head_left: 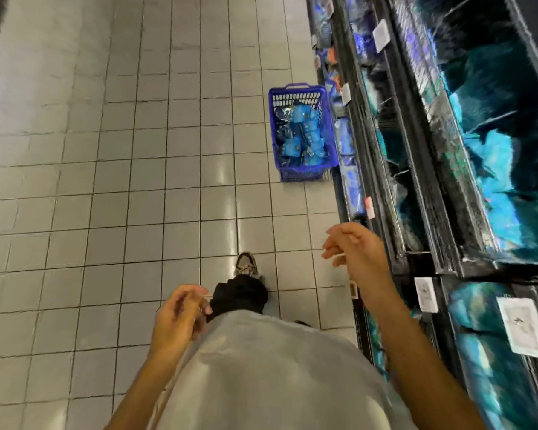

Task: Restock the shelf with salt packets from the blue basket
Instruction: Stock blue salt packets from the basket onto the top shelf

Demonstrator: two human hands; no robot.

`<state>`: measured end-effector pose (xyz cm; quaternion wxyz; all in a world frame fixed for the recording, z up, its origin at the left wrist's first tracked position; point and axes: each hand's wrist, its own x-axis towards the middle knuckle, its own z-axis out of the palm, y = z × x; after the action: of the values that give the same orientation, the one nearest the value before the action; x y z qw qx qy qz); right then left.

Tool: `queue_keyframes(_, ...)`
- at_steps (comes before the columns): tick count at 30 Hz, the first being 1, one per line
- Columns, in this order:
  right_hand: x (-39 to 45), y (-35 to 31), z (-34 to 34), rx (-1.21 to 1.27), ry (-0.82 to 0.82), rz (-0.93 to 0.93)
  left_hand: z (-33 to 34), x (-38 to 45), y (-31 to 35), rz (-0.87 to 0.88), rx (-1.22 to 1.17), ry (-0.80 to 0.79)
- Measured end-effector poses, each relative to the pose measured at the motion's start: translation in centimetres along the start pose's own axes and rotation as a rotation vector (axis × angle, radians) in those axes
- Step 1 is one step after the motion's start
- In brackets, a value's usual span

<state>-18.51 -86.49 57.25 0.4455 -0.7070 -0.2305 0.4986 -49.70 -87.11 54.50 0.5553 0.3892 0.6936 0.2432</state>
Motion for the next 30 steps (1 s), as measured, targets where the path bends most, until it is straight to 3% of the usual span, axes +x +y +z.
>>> queue_keyframes(10, 8.3, -5.7, 3.6, 0.081, 0.242, 0.090, -2.4, 19.0, 14.3, 0.116, 0.070, -0.185)
queue_keyframes(20, 15.5, -9.4, 2.3, 0.075, 0.364, 0.177, 5.6, 32.9, 27.5, 0.220, 0.104, -0.295)
queue_keyframes(30, 36.7, -17.7, 2.8, 0.052, 0.149, 0.166, 11.8, 40.4, 34.3, 0.045, 0.093, -0.170)
